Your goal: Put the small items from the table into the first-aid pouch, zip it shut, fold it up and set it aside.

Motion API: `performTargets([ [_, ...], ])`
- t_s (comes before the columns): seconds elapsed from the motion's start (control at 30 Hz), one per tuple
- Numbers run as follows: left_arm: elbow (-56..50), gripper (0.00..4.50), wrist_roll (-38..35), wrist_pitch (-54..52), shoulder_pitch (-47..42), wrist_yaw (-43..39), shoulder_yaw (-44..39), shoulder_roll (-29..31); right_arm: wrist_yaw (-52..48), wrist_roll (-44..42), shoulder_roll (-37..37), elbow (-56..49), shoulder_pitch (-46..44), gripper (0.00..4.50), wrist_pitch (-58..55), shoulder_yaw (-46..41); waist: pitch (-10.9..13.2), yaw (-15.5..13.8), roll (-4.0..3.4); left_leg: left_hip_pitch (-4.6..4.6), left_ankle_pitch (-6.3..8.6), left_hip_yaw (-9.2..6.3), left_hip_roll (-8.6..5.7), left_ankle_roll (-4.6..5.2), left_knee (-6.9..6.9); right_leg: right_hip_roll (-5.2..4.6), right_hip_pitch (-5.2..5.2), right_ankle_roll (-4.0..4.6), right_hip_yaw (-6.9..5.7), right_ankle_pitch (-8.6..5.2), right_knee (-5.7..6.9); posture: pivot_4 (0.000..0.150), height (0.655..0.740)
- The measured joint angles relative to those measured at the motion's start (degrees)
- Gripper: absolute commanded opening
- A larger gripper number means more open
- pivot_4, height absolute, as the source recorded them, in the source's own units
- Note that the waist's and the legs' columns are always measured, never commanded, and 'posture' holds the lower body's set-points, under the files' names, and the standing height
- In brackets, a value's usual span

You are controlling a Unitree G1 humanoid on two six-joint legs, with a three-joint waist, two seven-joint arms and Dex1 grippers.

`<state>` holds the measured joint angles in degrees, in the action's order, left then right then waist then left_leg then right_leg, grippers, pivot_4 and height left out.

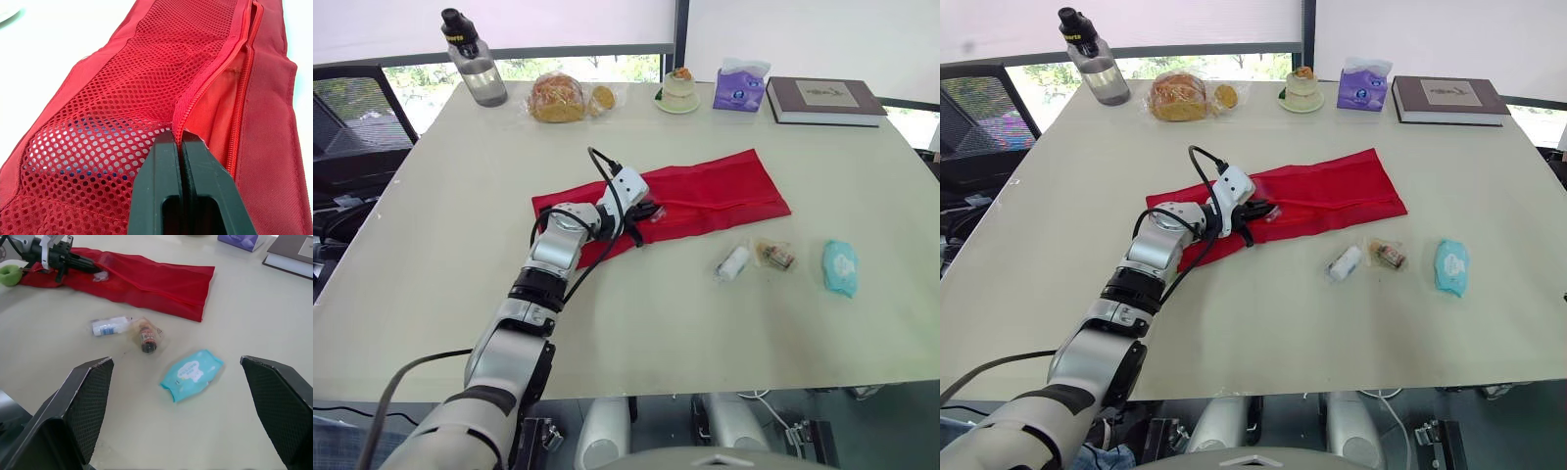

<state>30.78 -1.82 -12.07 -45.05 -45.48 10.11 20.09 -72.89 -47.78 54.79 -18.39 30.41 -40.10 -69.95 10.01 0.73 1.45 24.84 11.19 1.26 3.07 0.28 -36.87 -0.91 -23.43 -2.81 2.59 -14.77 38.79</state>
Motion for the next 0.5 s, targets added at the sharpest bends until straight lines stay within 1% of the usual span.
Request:
performTargets([
  [0.27,0.26,0.0,0.09,0.04,-0.1,-0.01,-0.08,0.03,-0.55,2.64,-0.1,-0.26,0.6,4.41,1.81,2.22,0.0,0.01,0.0,0.0,0.0,0.01,0.0,0.0,0.0,0.0,0.0,-0.01,0.01,0.0,0.0,0.15,0.74],
  [0.5,0.29,0.0,0.1,0.04,-0.11,0.17,-0.12,0.01,-0.95,4.75,-0.26,0.2,-1.4,4.41,5.64,5.44,0.0,0.01,0.0,-0.01,0.0,0.0,0.0,0.0,0.0,0.01,0.0,-0.01,0.0,0.01,0.0,0.15,0.74],
])
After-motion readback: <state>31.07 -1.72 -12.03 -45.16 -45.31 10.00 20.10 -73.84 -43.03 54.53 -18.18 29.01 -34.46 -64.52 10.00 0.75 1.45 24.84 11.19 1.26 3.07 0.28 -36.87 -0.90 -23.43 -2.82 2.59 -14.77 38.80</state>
